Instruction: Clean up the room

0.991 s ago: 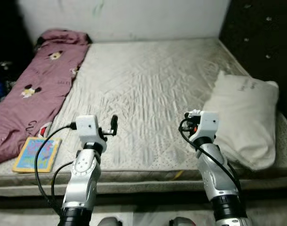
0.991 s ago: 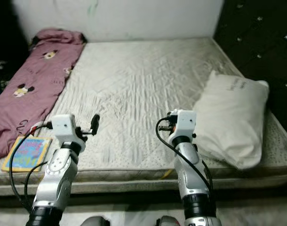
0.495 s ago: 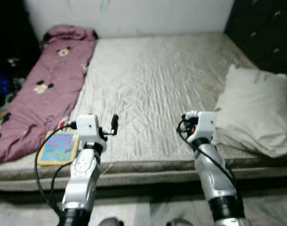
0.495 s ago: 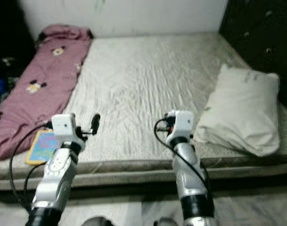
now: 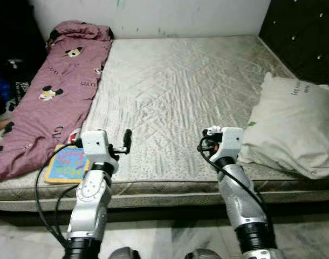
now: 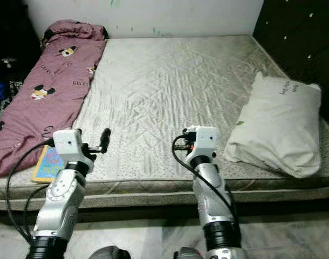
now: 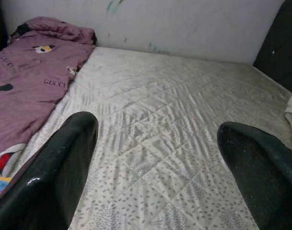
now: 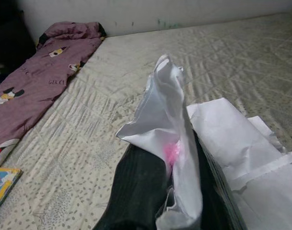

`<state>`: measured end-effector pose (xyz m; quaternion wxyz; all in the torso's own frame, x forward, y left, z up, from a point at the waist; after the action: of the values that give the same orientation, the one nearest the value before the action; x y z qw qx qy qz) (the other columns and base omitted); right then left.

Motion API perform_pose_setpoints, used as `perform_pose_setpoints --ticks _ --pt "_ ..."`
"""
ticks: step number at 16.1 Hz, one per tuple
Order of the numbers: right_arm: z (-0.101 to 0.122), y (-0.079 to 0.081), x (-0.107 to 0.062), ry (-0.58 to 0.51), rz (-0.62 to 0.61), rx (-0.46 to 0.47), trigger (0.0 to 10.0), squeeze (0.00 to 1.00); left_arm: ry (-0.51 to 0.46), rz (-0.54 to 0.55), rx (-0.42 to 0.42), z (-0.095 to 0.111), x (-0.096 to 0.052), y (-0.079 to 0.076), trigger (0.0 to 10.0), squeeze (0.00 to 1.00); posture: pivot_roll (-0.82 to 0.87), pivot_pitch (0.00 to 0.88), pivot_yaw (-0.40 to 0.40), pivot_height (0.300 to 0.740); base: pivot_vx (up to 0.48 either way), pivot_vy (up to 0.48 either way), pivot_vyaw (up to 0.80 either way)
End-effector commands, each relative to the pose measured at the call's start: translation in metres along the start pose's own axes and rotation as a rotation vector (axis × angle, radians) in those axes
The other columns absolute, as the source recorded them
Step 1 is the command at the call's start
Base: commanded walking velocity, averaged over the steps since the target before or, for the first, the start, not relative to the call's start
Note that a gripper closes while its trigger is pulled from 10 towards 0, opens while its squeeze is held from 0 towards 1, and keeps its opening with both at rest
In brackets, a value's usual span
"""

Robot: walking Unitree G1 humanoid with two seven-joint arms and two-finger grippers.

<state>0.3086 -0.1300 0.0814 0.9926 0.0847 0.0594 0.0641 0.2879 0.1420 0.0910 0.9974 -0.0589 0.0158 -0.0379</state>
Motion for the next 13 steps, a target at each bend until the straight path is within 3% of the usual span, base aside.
perform_pose_setpoints --ticks 1,10,13 --pt "0.0042 0.0015 0.002 -0.011 0.007 0.004 10.0 0.0 -0.026 -0.004 0.001 0.0058 -0.0001 0.0004 10.0 0.0 -0.07 0.0 0.032 0.74 0.281 0.0 0.0" --pt "0.0045 0.0019 0.0021 -0.012 0.006 0.003 10.0 0.0 -0.021 -0.01 0.002 0.0059 -0.0002 0.0004 10.0 0.0 -0.07 0.0 0.033 0.74 0.329 0.0 0.0" --pt "0.0045 0.0004 0.0022 -0.014 -0.006 -0.004 10.0 0.0 0.002 0.023 0.031 0.0028 0.0011 0.0013 10.0 0.0 -0.07 0.0 0.033 0.74 0.0 0.0 0.0"
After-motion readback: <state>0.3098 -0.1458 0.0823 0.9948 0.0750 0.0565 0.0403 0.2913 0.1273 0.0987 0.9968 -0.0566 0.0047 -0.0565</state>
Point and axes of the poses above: a point about 5 cm out from each wrist's last joint towards the gripper, its own x axis pointing out of the wrist towards the gripper, its own z axis along the axis of the wrist's last joint, y = z × x, the point moved 1 cm from there along x, pointing out of the wrist towards the gripper, and after that the axes turned 2 degrees about x, right-handed, at the moved point
